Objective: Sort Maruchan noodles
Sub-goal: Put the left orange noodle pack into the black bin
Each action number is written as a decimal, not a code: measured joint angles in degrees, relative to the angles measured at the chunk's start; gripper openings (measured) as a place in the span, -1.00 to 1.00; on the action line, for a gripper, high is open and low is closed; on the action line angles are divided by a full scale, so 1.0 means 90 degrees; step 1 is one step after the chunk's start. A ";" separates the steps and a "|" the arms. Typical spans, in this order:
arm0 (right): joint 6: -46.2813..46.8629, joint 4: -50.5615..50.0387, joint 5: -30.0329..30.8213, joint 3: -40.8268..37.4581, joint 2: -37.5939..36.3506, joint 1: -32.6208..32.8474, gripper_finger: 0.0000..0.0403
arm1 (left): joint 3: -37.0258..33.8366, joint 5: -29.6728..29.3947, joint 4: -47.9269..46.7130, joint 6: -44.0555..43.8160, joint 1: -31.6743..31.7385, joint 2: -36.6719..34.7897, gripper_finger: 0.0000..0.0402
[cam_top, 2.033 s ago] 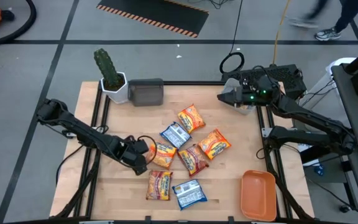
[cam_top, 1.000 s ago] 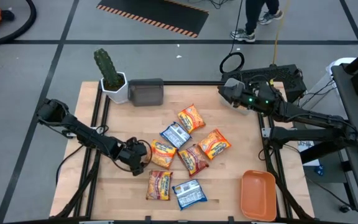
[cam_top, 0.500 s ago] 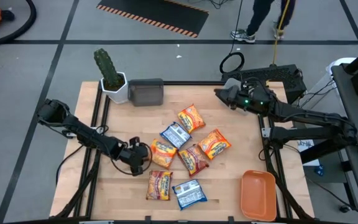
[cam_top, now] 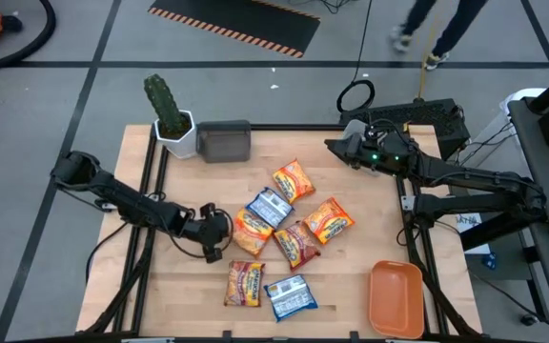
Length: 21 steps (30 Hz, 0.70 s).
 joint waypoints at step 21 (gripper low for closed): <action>-0.0821 -0.0877 -0.2390 -0.0002 0.0012 -0.0586 0.25 | 0.0011 -0.0042 0.1186 0.1237 0.1217 -0.1808 -0.98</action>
